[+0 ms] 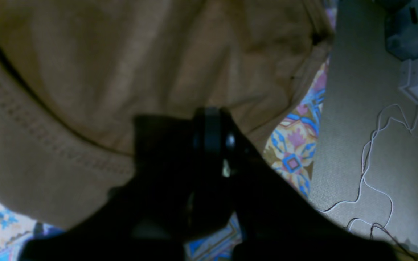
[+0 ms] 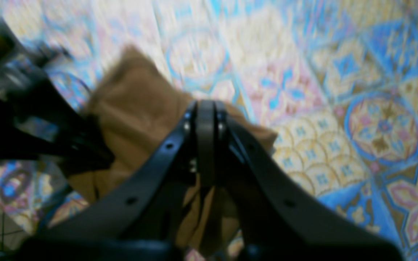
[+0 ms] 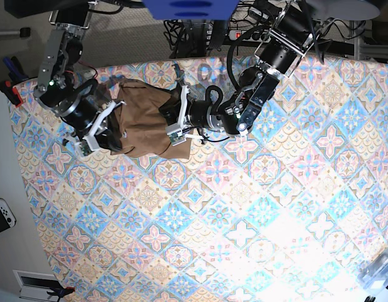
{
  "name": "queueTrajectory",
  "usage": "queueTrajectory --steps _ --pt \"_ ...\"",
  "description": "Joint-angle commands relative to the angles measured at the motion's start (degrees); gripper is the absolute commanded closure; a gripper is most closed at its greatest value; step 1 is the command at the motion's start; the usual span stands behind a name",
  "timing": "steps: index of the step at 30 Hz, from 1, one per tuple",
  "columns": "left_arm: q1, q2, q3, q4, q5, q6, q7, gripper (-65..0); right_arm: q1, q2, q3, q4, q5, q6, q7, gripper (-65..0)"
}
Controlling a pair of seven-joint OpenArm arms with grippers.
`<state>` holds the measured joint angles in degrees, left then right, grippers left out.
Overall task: Layout the t-shirt on the table in an organized manner, then fold the t-shirt properly
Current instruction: 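Grasp the folded bundle with both grippers and press it together, then tuck and flatten the folded shirt bundle with both grippers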
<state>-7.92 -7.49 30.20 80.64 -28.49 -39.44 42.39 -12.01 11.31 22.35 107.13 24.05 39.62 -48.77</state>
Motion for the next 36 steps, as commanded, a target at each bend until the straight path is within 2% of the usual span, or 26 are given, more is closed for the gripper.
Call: queueTrajectory --steps 1,8,13,15,18,22,26,36 --pt "-1.1 0.3 -0.4 0.7 -0.9 -0.3 -1.2 0.0 0.9 0.3 -0.9 0.7 1.8 0.4 2.0 0.0" --pt "-1.1 0.3 -0.4 0.7 -1.2 -0.3 -1.2 0.0 0.9 0.3 -5.6 -6.2 1.8 0.4 2.6 0.0" --pt "-1.1 0.3 -0.4 0.8 -1.4 -0.3 -1.2 0.0 0.9 0.3 -5.7 -17.6 1.7 0.4 2.8 0.0" --pt "-1.1 0.3 -0.4 1.0 -1.4 -0.3 -1.2 0.0 1.2 0.5 -5.8 -22.7 1.7 0.4 5.7 0.0" --pt "-1.1 0.3 -0.4 1.1 -1.4 -0.3 -1.2 0.0 5.7 0.5 -5.9 -29.5 1.7 0.4 9.7 0.0" --pt "-1.8 0.3 -0.4 1.1 -1.5 -0.3 -1.1 0.0 9.9 0.6 -5.9 -34.4 1.7 0.4 9.8 0.0" --pt "-1.9 0.3 -0.4 1.5 -1.7 -0.3 -1.1 0.0 9.7 0.6 -5.2 -31.9 1.8 0.4 8.3 0.0" --pt "-2.0 -1.4 -0.4 11.2 -6.8 -0.3 -1.1 0.0 10.1 0.6 1.5 -12.1 1.8 0.4 -5.9 0.0"
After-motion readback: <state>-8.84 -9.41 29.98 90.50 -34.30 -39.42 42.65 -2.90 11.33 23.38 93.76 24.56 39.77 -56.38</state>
